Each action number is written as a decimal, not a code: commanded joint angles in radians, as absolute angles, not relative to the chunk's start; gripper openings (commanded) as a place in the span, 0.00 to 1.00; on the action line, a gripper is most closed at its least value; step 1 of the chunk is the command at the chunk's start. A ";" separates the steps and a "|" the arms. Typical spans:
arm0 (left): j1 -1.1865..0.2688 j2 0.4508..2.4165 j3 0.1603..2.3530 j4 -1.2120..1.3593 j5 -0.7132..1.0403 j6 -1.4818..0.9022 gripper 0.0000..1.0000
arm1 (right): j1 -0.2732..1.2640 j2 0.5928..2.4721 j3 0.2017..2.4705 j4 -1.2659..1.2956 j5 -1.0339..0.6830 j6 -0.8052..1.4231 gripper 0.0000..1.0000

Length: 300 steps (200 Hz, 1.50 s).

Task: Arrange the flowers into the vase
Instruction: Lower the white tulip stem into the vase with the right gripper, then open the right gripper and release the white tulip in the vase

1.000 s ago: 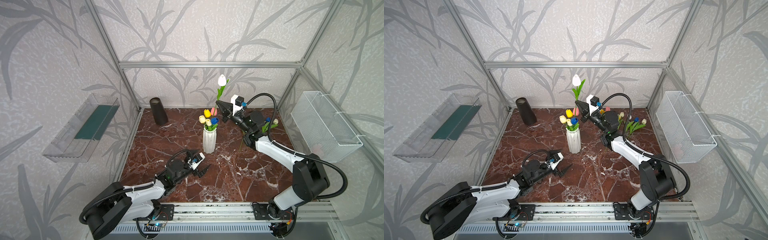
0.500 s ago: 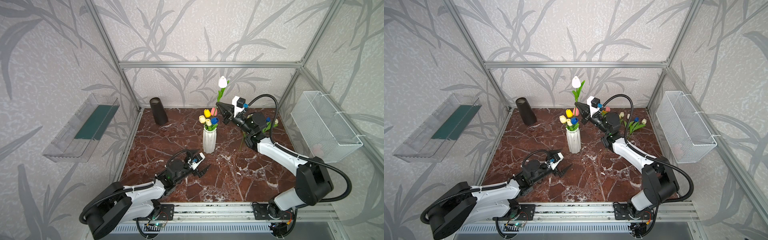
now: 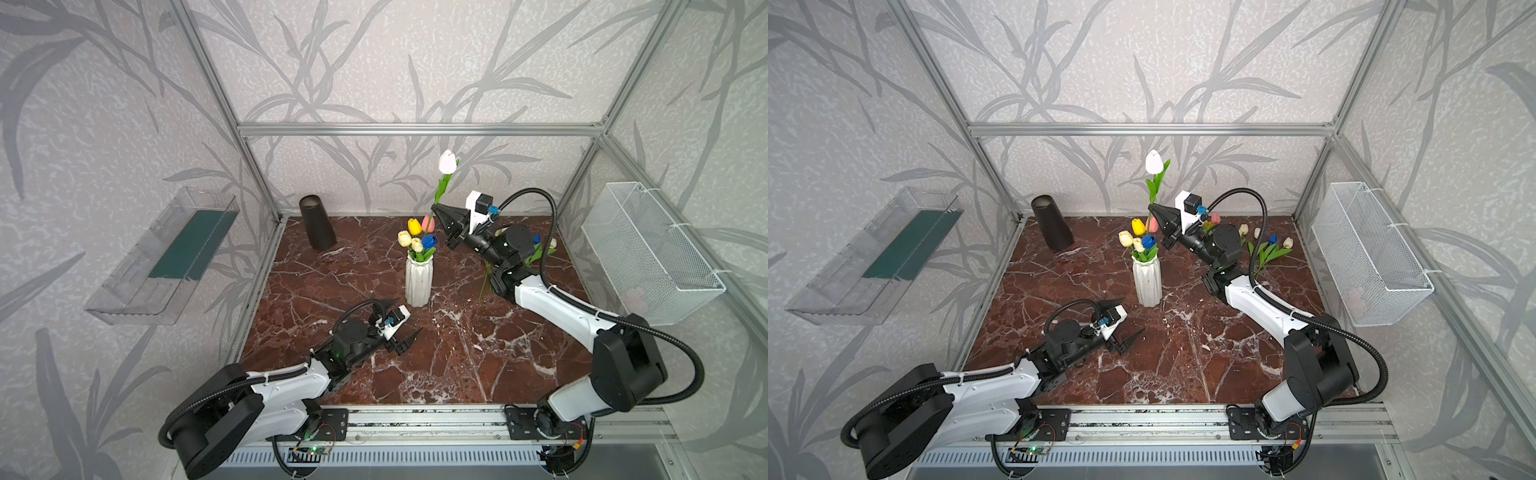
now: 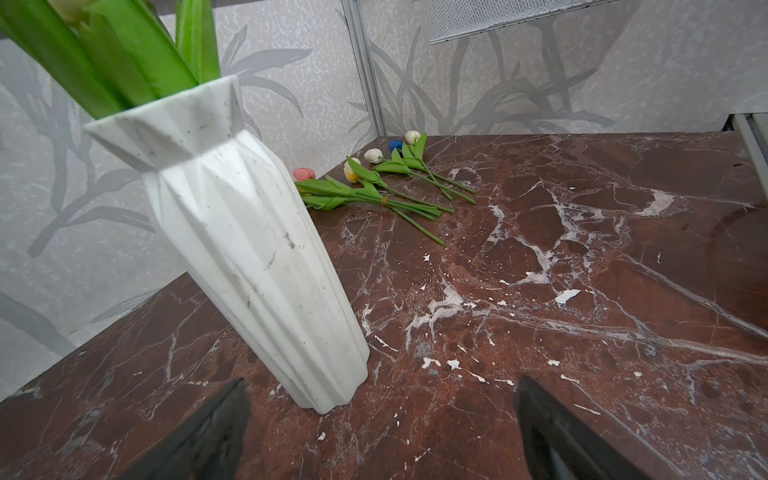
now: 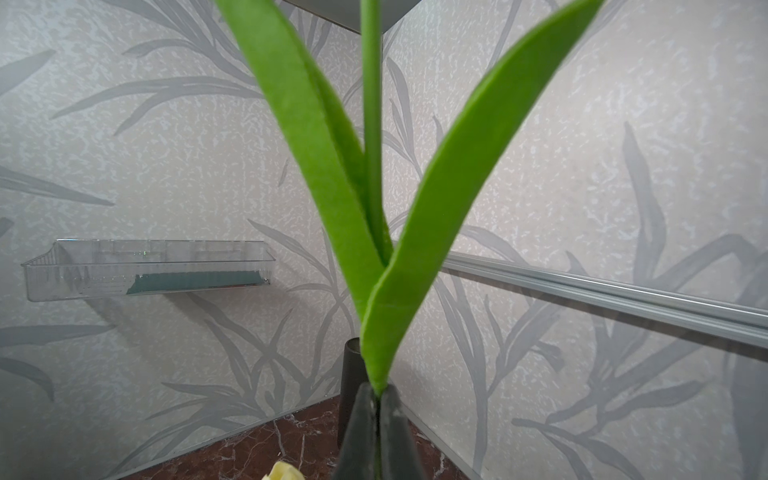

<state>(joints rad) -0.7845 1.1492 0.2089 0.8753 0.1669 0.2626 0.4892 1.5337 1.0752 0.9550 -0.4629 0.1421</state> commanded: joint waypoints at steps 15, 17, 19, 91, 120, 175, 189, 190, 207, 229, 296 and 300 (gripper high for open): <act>-0.787 1.152 0.236 0.881 0.172 0.285 0.99 | 0.495 1.553 1.132 0.955 -0.401 0.067 0.00; -0.787 1.152 0.236 0.881 0.173 0.285 0.99 | 0.495 1.554 1.134 0.952 -0.400 0.066 0.00; -0.787 1.152 0.236 0.881 0.172 0.285 0.99 | 0.495 1.555 1.136 0.952 -0.399 0.066 0.00; -0.788 1.158 0.238 0.881 0.171 0.287 0.99 | 0.495 1.602 1.141 0.945 -0.412 0.052 0.00; -0.787 1.158 0.238 0.880 0.169 0.288 0.99 | 0.496 1.599 1.111 0.937 -0.433 0.058 0.00; -0.788 1.169 0.241 0.888 0.170 0.288 0.99 | 0.505 1.536 1.067 0.866 -0.457 0.061 0.00; -0.787 1.172 0.240 0.888 0.172 0.287 0.99 | 0.506 1.517 1.066 0.848 -0.453 0.054 0.00; -0.788 1.172 0.240 0.889 0.172 0.287 0.99 | 0.505 1.516 1.065 0.847 -0.453 0.054 0.00; -0.788 1.176 0.242 0.894 0.176 0.285 0.99 | 0.505 1.518 1.051 0.858 -0.449 0.045 0.00; -0.787 1.178 0.242 0.895 0.174 0.288 0.99 | 0.505 1.547 1.029 0.879 -0.449 0.048 0.00; -0.787 1.169 0.241 0.888 0.172 0.289 0.99 | 0.505 1.591 0.974 0.911 -0.466 0.053 0.02; -0.788 1.169 0.239 0.888 0.172 0.290 0.99 | 0.506 1.591 0.971 0.910 -0.466 0.052 0.03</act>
<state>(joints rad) -0.7845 1.1744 0.2134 0.8757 0.1661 0.2699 0.4988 1.5837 0.9924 0.8715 -0.4465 0.0540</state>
